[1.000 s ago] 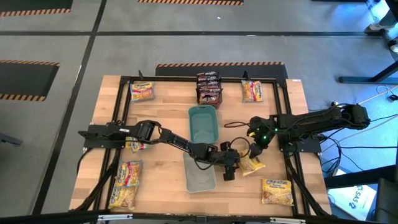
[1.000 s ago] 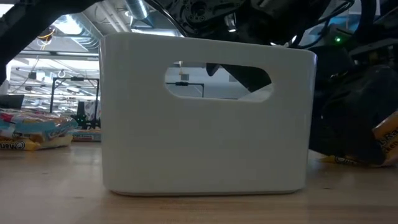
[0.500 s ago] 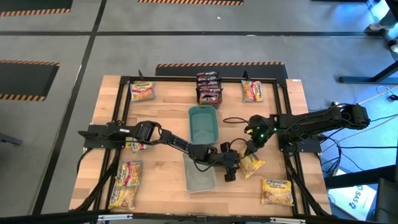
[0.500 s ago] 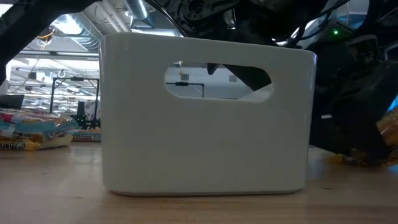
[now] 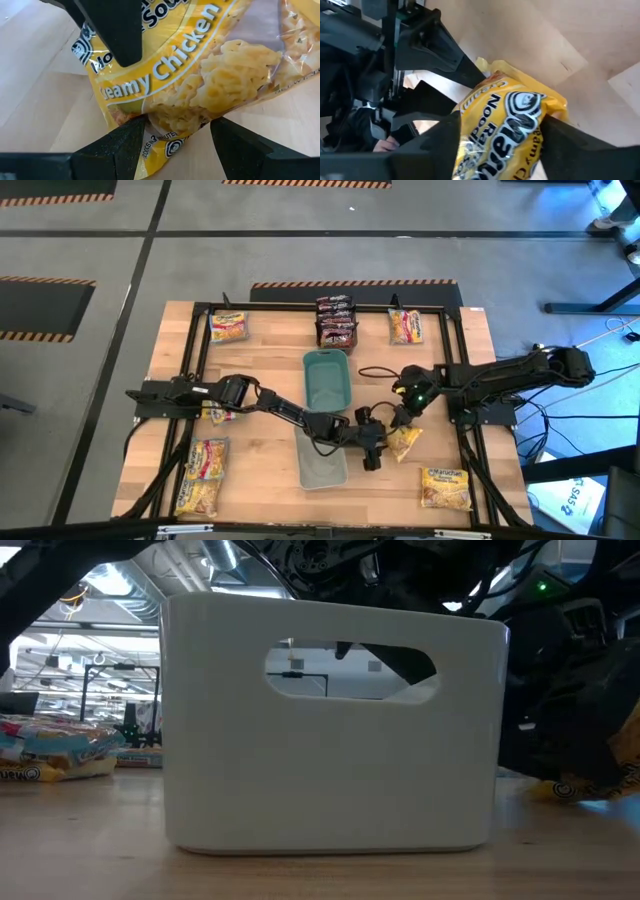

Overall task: Sort Maruchan noodles
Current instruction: Put the yellow noodle pack into the green bin

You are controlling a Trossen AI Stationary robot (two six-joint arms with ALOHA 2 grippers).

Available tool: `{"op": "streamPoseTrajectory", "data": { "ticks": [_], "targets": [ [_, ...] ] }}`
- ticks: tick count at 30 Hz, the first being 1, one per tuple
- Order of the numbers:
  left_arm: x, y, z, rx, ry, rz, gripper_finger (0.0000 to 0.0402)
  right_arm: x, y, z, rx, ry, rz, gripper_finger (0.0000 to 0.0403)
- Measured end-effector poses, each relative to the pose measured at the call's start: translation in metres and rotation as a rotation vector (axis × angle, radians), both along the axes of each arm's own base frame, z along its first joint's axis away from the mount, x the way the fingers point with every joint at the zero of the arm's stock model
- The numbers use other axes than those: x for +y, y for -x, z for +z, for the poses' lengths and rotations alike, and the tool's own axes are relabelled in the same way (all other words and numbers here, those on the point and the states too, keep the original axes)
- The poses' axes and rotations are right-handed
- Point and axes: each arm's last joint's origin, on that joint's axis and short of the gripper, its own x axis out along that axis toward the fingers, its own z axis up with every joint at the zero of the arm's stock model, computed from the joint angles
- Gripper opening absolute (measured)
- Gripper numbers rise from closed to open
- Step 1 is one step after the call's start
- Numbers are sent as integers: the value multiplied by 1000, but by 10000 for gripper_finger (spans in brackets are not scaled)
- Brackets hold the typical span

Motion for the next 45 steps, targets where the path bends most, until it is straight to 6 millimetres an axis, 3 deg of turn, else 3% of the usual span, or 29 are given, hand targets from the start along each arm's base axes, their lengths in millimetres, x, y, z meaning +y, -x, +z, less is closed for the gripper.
{"op": "streamPoseTrajectory", "data": {
  "ticks": [8, 15, 23, 26, 32, 37, 40, 45],
  "targets": [
    [-1, 0, 0, 3, -11, -1, 225, 10, 0, 0, 15, 55, -7, 94],
    [-11, 2, 5, 0, -54, -50, 225, 11, -1, 0, -8, 101, 11, 84],
    [-23, 15, 47, 81, -69, -163, 225, 14, -9, 13, -101, 164, 88, 67],
    [-23, 25, 73, 117, -83, -166, 225, 15, -13, 21, -132, 210, 104, 65],
    [-20, 56, 112, 264, -179, -158, 225, 22, -23, 46, -196, 326, 173, 65],
    [-14, 80, 141, 340, -258, -117, 225, 25, -36, 83, -309, 483, 213, 65],
    [-10, 99, 146, 402, -287, -114, 225, 26, -42, 108, -364, 637, 225, 66],
    [-3, 141, 148, 355, -263, -86, 225, 22, -50, 139, -463, 899, 187, 64]
  ]
}}
